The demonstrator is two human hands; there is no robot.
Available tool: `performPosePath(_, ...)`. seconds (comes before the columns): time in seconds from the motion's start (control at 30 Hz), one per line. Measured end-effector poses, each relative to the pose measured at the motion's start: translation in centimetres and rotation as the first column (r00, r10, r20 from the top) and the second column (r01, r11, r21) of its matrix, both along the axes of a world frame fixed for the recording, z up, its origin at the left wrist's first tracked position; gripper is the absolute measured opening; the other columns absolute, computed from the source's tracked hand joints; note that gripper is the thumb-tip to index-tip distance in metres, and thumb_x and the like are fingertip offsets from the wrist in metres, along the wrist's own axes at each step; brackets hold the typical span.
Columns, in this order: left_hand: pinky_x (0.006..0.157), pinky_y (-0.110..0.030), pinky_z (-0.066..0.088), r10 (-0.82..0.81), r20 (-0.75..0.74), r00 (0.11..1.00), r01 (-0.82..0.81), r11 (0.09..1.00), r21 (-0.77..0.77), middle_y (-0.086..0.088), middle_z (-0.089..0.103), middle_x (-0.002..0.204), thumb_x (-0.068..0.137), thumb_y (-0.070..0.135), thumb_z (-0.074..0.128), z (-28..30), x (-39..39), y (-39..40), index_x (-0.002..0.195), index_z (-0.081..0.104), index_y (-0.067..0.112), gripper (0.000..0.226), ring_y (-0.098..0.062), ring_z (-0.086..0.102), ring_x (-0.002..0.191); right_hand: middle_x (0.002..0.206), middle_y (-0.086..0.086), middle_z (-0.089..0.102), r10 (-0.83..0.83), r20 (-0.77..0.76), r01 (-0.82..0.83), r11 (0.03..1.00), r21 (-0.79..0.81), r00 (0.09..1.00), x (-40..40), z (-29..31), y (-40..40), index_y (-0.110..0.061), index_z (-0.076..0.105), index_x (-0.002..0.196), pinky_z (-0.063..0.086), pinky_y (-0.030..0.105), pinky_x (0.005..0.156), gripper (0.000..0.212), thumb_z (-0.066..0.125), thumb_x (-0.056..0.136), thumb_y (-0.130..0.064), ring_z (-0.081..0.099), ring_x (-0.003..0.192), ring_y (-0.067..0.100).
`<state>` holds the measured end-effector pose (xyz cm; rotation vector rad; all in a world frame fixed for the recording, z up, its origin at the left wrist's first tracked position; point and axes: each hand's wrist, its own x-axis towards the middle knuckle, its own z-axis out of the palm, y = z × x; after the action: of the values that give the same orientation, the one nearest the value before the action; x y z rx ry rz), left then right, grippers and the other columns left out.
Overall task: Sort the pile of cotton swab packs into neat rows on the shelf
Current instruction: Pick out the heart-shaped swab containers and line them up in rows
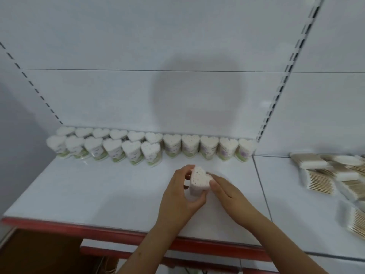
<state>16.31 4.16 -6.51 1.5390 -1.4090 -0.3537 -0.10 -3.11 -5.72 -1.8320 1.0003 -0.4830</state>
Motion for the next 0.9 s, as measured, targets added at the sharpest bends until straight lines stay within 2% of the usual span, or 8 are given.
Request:
performPosePath(0.1, 0.079, -0.023, 0.054, 0.19, 0.146, 0.971, -0.189, 0.982, -0.026, 0.013, 0.057, 0.114, 0.084, 0.048, 0.07, 0.0, 2.5, -0.9, 0.138, 0.053, 0.029, 0.06, -0.003, 0.058, 0.1, 0.152, -0.008, 0.036, -0.159, -0.217, 0.075, 0.933, -0.351, 0.963, 0.5, -2.6, -0.6, -0.02, 0.029, 0.155, 0.018, 0.027, 0.119, 0.084, 0.028, 0.088, -0.072, 0.029, 0.142, 0.012)
performPosePath(0.17, 0.077, -0.032, 0.055, 0.295, 0.231, 0.927, -0.291, 0.955, -0.054, 0.008, 0.059, 0.109, 0.085, 0.05, 0.071, 0.2, 4.3, -1.9, 0.137, 0.057, 0.028, 0.058, -0.008, 0.059, 0.094, 0.149, 0.004, 0.043, -0.2, -0.29, 0.027, 0.862, -0.506, 0.936, 0.8, -3.9, -0.7, -0.01, 0.035, 0.151, 0.021, 0.027, 0.116, 0.077, 0.039, 0.092, -0.06, 0.033, 0.14, 0.02)
performPosePath(0.23, 0.078, -0.035, 0.052, 0.383, 0.321, 0.866, -0.364, 0.924, -0.119, 0.005, 0.06, 0.101, 0.085, 0.049, 0.073, 0.3, 5.8, -3.0, 0.135, 0.06, 0.026, 0.056, -0.014, 0.058, 0.089, 0.142, 0.009, 0.051, -0.217, -0.287, 0.013, 0.817, -0.577, 0.933, 1.1, -4.6, -0.9, -0.007, 0.043, 0.146, 0.027, 0.03, 0.113, 0.069, 0.048, 0.094, -0.053, 0.04, 0.134, 0.022)
performPosePath(0.33, 0.083, -0.036, 0.045, 0.495, 0.448, 0.745, -0.45, 0.868, -0.211, 0.002, 0.061, 0.097, 0.085, 0.048, 0.074, 0.3, 6.8, -4.4, 0.13, 0.064, 0.023, 0.053, -0.019, 0.056, 0.091, 0.14, 0.008, 0.052, -0.23, -0.258, 0.03, 0.797, -0.603, 0.938, 1.1, -5.0, -1.1, -0.007, 0.044, 0.145, 0.027, 0.03, 0.113, 0.067, 0.045, 0.096, -0.053, 0.037, 0.133, 0.019)
performPosePath(0.43, 0.082, -0.038, 0.042, 0.533, 0.499, 0.683, -0.479, 0.843, -0.244, -0.001, 0.062, 0.101, 0.085, 0.045, 0.073, 0.0, 7.0, -5.3, 0.125, 0.065, 0.022, 0.047, -0.023, 0.057, 0.095, 0.144, 0.007, 0.048, -0.22, -0.242, 0.043, 0.817, -0.575, 0.945, 1.0, -5.1, -1.2, -0.007, 0.039, 0.148, 0.026, 0.029, 0.115, 0.065, 0.056, 0.095, -0.042, 0.036, 0.136, 0.019)
performPosePath(0.57, 0.083, -0.041, 0.042, 0.535, 0.54, 0.649, -0.496, 0.836, -0.233, -0.004, 0.062, 0.107, 0.084, 0.043, 0.074, -0.9, 7.0, -5.8, 0.123, 0.066, 0.02, 0.046, -0.028, 0.056, 0.099, 0.143, 0.007, 0.048, -0.22, -0.227, 0.053, 0.819, -0.571, 0.949, 1.0, -5.2, -1.2, -0.007, 0.037, 0.15, 0.029, 0.03, 0.115, 0.067, 0.057, 0.095, -0.039, 0.036, 0.137, 0.02)
performPosePath(0.7, 0.089, -0.038, 0.033, 0.542, 0.571, 0.616, -0.513, 0.827, -0.231, -0.005, 0.062, 0.116, 0.081, 0.039, 0.078, -1.5, 6.7, -5.9, 0.124, 0.065, 0.02, 0.049, -0.03, 0.052, 0.108, 0.143, 0.005, 0.048, -0.222, -0.218, 0.057, 0.813, -0.579, 0.95, 0.9, -5.2, -1.2, -0.008, 0.036, 0.15, 0.026, 0.027, 0.114, 0.066, 0.056, 0.095, -0.04, 0.036, 0.136, 0.019)
performPosePath(0.9, 0.089, -0.037, 0.033, 0.543, 0.538, 0.645, -0.504, 0.831, -0.235, -0.009, 0.061, 0.118, 0.078, 0.034, 0.083, -1.4, 6.7, -6.3, 0.121, 0.066, 0.016, 0.049, -0.029, 0.049, 0.109, 0.14, 0.006, 0.05, -0.225, -0.211, 0.06, 0.804, -0.591, 0.951, 0.9, -5.4, -1.3, -0.007, 0.039, 0.148, 0.027, 0.027, 0.114, 0.064, 0.06, 0.094, -0.035, 0.039, 0.134, 0.019)
